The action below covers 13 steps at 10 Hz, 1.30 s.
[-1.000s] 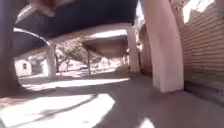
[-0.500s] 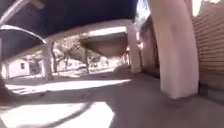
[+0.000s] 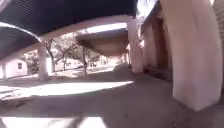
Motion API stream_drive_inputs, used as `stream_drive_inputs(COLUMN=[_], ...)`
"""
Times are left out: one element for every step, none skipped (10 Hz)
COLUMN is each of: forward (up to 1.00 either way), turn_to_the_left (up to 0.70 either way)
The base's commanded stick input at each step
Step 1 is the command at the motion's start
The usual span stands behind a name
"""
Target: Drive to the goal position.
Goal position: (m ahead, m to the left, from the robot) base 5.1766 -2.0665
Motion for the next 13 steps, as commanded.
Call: stream_drive_inputs(forward=[0.85, 0.85, 0.85, 0.85, 0.85, 0.85, 0.85, 0.85, 0.85, 0.85, 0.85, 0.85, 0.85], turn_to_the_left=[0.0, 0.0, 0.0, 0.0, 0.0, 0.0, 0.0, 0.0, 0.0, 0.0, 0.0, 0.0, 0.0])
